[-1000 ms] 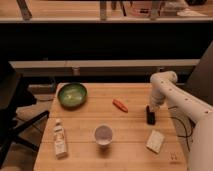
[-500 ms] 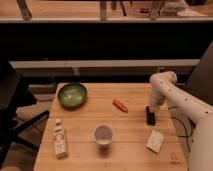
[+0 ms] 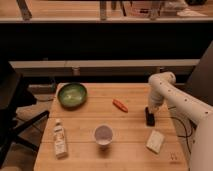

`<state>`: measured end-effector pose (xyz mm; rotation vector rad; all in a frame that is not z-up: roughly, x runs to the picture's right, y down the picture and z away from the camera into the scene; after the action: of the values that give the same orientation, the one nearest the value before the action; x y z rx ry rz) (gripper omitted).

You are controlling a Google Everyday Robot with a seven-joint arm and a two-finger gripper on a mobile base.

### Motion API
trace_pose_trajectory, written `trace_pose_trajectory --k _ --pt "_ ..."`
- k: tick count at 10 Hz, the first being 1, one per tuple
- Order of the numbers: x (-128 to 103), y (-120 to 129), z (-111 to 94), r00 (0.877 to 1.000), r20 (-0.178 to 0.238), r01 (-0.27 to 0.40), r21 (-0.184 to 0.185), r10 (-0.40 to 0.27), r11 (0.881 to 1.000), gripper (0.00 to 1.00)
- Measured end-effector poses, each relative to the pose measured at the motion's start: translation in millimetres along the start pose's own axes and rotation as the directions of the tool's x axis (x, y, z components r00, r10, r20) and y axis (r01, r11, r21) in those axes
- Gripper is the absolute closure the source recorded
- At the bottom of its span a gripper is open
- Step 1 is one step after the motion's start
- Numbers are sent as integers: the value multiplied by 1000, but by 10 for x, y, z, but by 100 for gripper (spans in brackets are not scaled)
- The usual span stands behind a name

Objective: Push the eraser across the table

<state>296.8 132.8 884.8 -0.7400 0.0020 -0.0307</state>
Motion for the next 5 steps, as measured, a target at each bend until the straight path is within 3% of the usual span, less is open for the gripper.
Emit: trace_pose_trajectory --k 5 --pt "-10 -7 -3 1000 0 1 1 -1 1000 100"
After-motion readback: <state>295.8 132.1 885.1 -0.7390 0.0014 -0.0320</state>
